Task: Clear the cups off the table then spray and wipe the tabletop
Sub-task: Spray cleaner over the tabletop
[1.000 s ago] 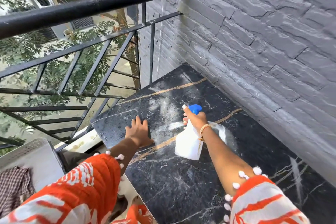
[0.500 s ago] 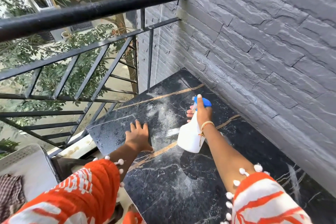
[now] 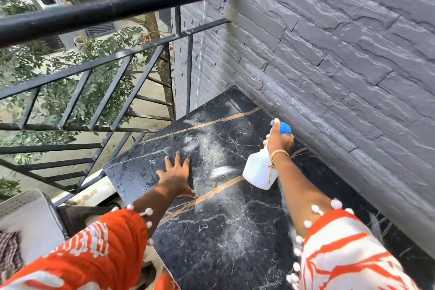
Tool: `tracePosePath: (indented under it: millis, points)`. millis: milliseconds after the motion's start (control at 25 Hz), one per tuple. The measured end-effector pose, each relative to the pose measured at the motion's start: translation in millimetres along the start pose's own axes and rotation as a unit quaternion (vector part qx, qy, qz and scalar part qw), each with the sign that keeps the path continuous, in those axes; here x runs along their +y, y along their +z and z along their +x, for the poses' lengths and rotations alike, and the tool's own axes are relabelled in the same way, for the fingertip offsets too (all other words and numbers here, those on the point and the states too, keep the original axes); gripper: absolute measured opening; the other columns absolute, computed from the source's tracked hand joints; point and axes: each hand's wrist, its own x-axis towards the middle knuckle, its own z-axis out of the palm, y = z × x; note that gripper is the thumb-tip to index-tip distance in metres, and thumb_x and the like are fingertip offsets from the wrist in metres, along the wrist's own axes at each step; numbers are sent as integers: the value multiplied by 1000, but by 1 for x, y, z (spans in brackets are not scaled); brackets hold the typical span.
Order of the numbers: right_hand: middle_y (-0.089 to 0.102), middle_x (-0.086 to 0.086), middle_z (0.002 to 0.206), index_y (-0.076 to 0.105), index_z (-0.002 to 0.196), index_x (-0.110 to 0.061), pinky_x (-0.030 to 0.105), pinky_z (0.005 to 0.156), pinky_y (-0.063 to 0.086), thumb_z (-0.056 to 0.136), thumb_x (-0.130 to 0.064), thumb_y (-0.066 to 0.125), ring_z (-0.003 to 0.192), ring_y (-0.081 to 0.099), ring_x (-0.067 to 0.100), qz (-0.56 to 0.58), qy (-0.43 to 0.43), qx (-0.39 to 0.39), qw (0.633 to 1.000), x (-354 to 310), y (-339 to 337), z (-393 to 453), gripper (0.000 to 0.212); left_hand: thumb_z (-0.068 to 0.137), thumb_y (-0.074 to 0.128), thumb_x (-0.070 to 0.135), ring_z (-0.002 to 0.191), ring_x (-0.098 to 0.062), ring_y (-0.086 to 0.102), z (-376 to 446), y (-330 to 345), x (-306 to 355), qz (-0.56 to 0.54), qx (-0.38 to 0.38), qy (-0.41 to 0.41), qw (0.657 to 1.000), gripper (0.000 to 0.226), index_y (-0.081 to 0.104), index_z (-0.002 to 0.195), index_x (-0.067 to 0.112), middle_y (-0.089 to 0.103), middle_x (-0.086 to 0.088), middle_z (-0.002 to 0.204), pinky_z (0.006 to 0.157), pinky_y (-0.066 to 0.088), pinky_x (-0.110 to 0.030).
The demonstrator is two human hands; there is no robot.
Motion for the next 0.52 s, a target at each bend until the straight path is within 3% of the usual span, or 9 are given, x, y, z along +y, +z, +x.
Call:
tracePosePath:
  millis: [160, 280, 360, 440, 520]
  points:
    - [65, 6, 64, 65, 89, -5, 30, 51, 53, 87, -48, 59, 50, 61, 22, 1, 29, -33, 999, 11, -16, -1, 43, 57, 81, 64, 147, -43, -3, 0, -2, 2, -12, -7, -6, 1000, 135, -1, 154, 20, -10, -8, 162, 110, 21, -69]
    - [64, 1, 62, 62, 86, -11, 28, 59, 51, 87, -52, 56, 49, 61, 19, -72, 13, -25, 997, 19, -29, -5, 41, 57, 79, 68, 147, -42, -1, -1, 2, 0, -3, 5, -5, 1000, 134, -1, 154, 21, -7, -8, 163, 112, 20, -67]
    - [67, 3, 67, 63, 85, -13, 32, 65, 55, 88, -52, 56, 56, 66, 20, -100, 20, -81, 991, 27, -36, -9, 40, 59, 76, 70, 148, -41, 2, -4, 5, 0, 18, 23, -1, 1000, 132, 0, 154, 19, -4, -11, 163, 113, 20, -66]
    - [64, 7, 70, 67, 84, -15, 29, 52, 51, 92, -44, 59, 49, 62, 17, -47, 32, -156, 986, 36, -39, -16, 31, 64, 73, 70, 147, -42, 6, -9, 8, 0, 26, 44, 2, 999, 127, 2, 154, 17, 0, -14, 162, 113, 22, -64]
    - [56, 6, 61, 68, 78, -16, 22, 43, 39, 93, -39, 59, 38, 48, 15, -21, 23, -168, 985, 43, -47, -29, 29, 66, 71, 69, 147, -41, 11, -18, 14, -1, 21, 63, -4, 998, 119, 8, 153, 16, 7, -17, 161, 112, 25, -62]
